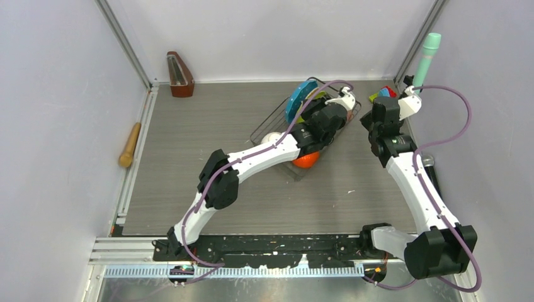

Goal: Load the mixed dishes into the dish rack

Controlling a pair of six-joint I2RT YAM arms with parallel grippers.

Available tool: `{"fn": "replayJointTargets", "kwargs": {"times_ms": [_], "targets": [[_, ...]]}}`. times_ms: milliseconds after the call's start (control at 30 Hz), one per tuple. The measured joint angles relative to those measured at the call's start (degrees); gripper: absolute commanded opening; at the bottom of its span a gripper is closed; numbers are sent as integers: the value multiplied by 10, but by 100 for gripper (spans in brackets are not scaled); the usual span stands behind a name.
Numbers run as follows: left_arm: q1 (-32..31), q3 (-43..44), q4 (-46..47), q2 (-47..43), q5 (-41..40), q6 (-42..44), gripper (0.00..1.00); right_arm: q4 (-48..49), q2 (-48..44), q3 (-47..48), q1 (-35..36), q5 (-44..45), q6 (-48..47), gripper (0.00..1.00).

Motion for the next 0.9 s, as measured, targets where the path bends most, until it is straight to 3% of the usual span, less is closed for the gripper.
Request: {"fn": "replayJointTargets", "kwargs": {"times_ms": [433, 667, 733, 833, 900], "targets": [[0, 141, 33, 110, -28, 88, 0, -12, -30, -38, 0, 9, 17, 0], [0, 148, 26, 163, -29, 99, 0, -9, -100, -83, 0, 34, 19, 3], [0, 148, 20, 165, -27, 93, 11, -7, -113, -87, 0, 42, 19, 12], [0, 148, 5, 165, -25, 73, 57, -4, -126, -88, 0, 55, 20, 22], [1, 149, -9, 165, -24, 56, 70, -4, -127, -88, 0, 61, 21, 24]]}}
